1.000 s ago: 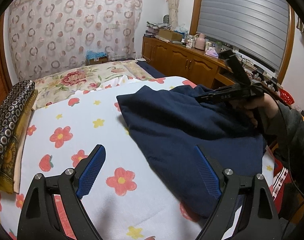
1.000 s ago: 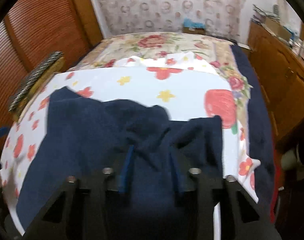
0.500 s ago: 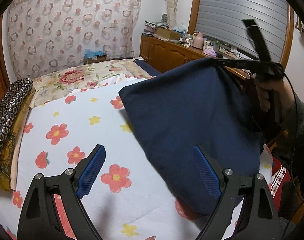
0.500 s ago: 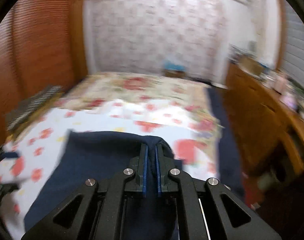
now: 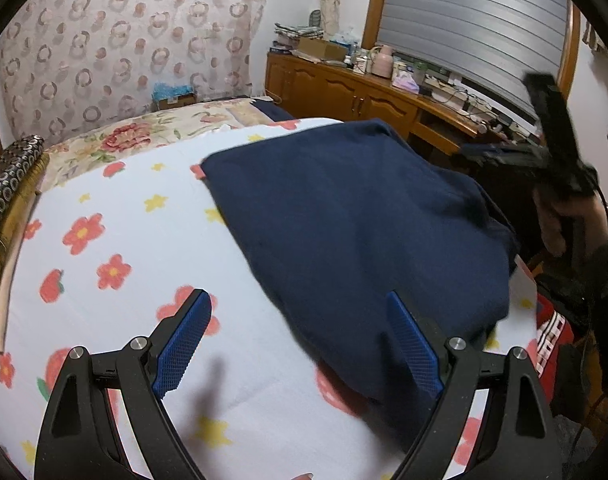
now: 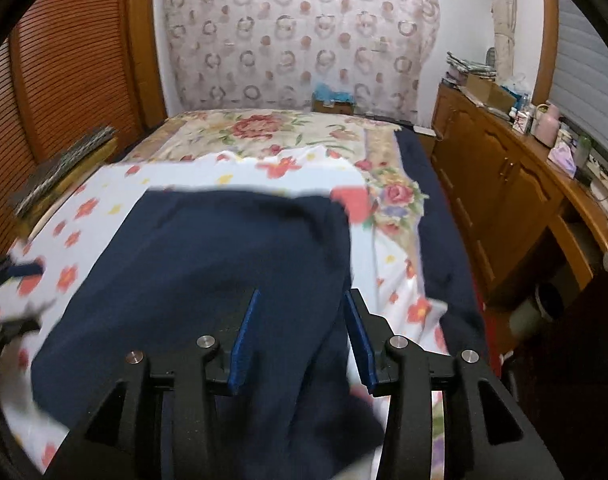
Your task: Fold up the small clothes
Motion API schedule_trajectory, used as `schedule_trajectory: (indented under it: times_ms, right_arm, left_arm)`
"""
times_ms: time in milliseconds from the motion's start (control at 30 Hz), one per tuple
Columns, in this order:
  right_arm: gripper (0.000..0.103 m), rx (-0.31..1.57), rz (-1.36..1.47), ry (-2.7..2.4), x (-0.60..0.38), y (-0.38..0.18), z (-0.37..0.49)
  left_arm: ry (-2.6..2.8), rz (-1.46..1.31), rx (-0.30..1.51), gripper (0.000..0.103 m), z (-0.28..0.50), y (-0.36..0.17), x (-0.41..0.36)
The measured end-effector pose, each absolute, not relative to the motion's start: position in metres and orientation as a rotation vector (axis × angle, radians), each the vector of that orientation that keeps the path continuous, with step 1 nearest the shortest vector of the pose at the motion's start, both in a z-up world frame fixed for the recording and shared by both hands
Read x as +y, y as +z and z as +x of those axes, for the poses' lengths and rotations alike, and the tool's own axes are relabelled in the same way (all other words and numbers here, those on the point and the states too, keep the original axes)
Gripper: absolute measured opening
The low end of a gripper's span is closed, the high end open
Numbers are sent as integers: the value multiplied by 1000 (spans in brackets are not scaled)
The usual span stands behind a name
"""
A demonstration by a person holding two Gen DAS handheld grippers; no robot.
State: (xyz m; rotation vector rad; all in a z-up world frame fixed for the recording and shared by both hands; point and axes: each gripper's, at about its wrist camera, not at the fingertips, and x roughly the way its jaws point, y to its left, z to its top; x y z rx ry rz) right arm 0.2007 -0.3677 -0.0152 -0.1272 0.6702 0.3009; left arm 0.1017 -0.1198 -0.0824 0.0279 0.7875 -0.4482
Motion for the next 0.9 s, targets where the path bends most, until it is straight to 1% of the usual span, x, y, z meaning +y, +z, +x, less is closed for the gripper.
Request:
schedule_trajectory:
  times_ms: [133,333,367,400,433,467,500,600,633,667,900]
  right_arm:
    - [45,676,-87,317,-378,-26,155]
    - [45,701,-33,267,-395,-43,118]
    - [42,707,-24,271,-396,-44,117]
    - [30,708,-20,281,-397,-45,116]
    - [24,711,-15,300,-396,-46,115]
    - [6,716,-13,312,-396,-46,115]
    - [2,710,-17,313,-396,-45,116]
    - [2,671,-5,306,-402,-32,112]
    - [2,661,-7,296,-404,-31,108]
    - [2,658,-6,289,-407,-29,106]
    - [2,693,-4,273,-403,-48,99]
  left_arm:
    - [-479,18,796,89,90,-86,-125]
    - [-500,25,805,89,81,-92,-136]
    - [-502,22,810,89,81,-93,-136]
    - [-504,20,816,89,82,-94,-137]
    - [-501,23,826,89,82,-95,-137]
    - [-499,24,830,89,81,-95,-138]
    - [-499,25,829,89,82,-95,-138]
    - [-505,26,825,90,78,-93,-139]
    - [-513,26,822,93,77,-92,-139]
    - [-520,29,823,103,74,-91,-139]
    - [-511,65,843,103,70,-94,-144]
